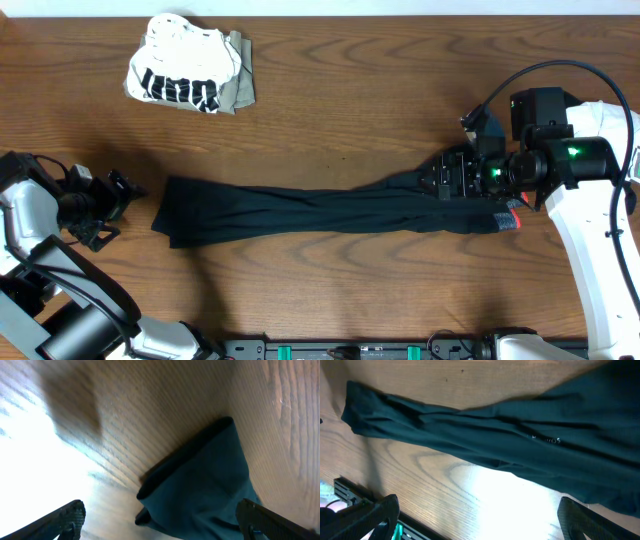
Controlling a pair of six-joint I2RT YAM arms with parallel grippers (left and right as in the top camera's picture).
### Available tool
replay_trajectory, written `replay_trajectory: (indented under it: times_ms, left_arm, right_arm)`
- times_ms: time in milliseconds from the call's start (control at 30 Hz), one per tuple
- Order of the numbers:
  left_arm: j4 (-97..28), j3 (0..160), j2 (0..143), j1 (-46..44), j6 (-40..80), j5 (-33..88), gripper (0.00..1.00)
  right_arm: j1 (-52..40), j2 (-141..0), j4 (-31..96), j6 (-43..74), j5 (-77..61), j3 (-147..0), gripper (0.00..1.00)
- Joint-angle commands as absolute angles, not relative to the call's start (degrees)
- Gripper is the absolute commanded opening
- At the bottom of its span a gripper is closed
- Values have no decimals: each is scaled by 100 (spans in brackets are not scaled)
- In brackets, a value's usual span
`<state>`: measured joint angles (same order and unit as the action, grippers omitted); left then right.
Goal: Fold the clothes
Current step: 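Regrasp the left end of the leggings with the left gripper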
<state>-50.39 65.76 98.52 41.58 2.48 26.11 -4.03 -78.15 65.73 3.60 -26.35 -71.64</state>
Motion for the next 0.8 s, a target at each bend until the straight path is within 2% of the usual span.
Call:
replay_trajectory:
  times_ms: [0, 300, 767]
  left_arm:
    - [-4923, 6342, 9821, 4171, -40, 2574, 98]
    - [-4554, 5913, 9902, 4167, -429, 3594, 98]
    - [-4460, 5612, 10355, 4167, -471, 3577, 98]
  right_arm:
    - [-458, -7802, 6525, 130, -2676, -7242, 99]
    - [-458, -7802, 6451, -10, -2609, -7242, 99]
    - [-458, -7802, 6405, -10, -2582, -7242, 99]
